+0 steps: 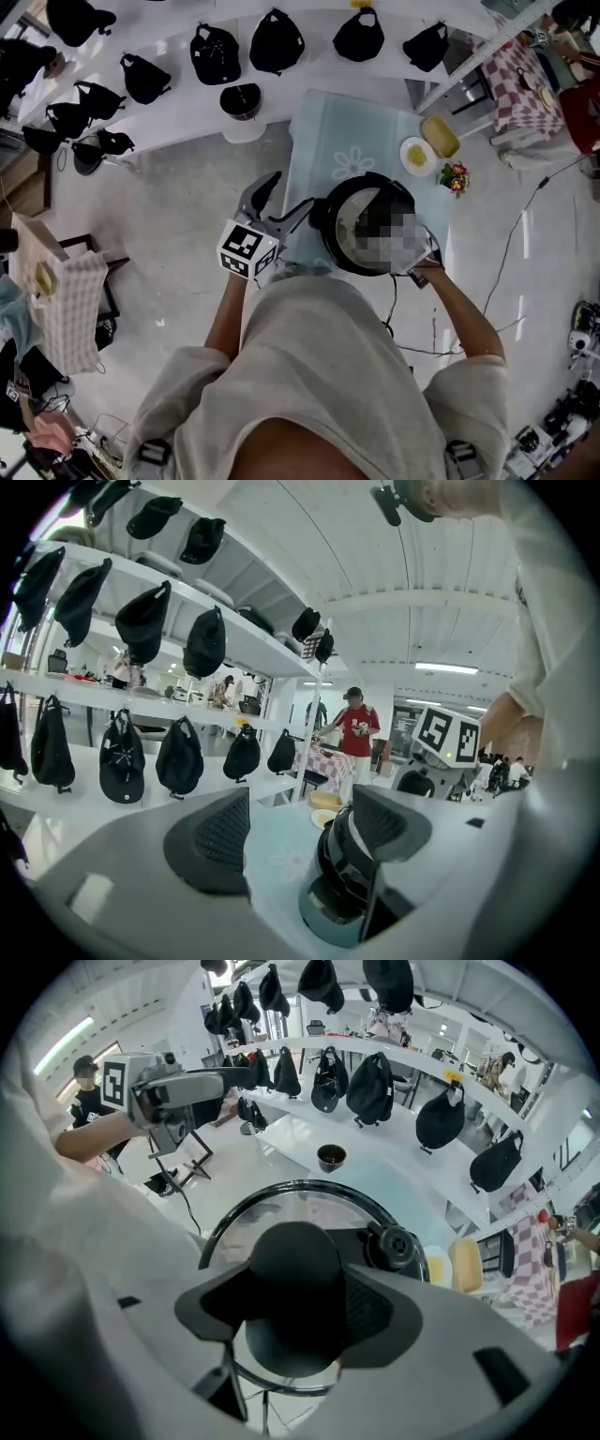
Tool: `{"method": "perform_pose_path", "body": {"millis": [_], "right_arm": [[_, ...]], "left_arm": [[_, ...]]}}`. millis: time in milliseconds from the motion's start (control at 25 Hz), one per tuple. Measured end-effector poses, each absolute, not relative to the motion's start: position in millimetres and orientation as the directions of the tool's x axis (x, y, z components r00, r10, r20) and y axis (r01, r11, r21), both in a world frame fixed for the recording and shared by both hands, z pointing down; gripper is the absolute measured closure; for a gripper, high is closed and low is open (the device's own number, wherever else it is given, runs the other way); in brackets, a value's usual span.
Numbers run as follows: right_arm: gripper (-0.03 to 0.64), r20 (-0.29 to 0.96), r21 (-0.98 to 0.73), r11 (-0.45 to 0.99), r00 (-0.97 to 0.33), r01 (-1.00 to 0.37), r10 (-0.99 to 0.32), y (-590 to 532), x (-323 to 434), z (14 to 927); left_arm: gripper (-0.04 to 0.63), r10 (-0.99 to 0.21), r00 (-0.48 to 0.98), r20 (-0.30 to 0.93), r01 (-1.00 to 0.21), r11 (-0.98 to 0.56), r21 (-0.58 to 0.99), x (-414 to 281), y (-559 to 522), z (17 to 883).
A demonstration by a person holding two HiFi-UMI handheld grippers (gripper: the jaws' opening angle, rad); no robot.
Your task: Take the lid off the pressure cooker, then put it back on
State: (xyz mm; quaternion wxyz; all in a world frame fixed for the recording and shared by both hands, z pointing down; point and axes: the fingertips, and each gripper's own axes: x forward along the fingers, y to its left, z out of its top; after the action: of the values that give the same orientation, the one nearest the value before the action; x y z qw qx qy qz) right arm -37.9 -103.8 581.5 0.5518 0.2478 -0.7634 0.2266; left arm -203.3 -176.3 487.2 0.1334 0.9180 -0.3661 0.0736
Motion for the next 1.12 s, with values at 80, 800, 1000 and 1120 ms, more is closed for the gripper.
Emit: {"method": "perform_pose_path", "body": {"millis": [80,800,1000,1120], "right_arm": [[0.345,0.955,-0.071,0.776,-0.267,-0.627,-0.128,-107.3,-39.1,583.4],[0.344,0.962,-0.104,0.816,-0.265,-0.568,-0.061,-116.9,-45.6,600.7],[0.344,0.966,-0.099,0.88,-0.256,-0.464,-0.026,-112.0,-45.8,600.5],[0.344,0.972,-0.094,0.941,-0.235,-0.324,0.016,-107.9,-49.7,600.0]], "left_arm": [[0.268,-0.653,0.72,0.234,-0.693,-0.694,0.193,-203.8,-176.4,488.2],[0.268,-0.67,0.704,0.235,-0.71,-0.675,0.2,-202.2,-180.9,488.7],[0.268,-0.668,0.706,0.234,-0.707,-0.679,0.197,-198.6,-181.9,487.8],[0.268,-0.668,0.706,0.235,-0.708,-0.679,0.195,-196.7,-181.8,487.4]]}}
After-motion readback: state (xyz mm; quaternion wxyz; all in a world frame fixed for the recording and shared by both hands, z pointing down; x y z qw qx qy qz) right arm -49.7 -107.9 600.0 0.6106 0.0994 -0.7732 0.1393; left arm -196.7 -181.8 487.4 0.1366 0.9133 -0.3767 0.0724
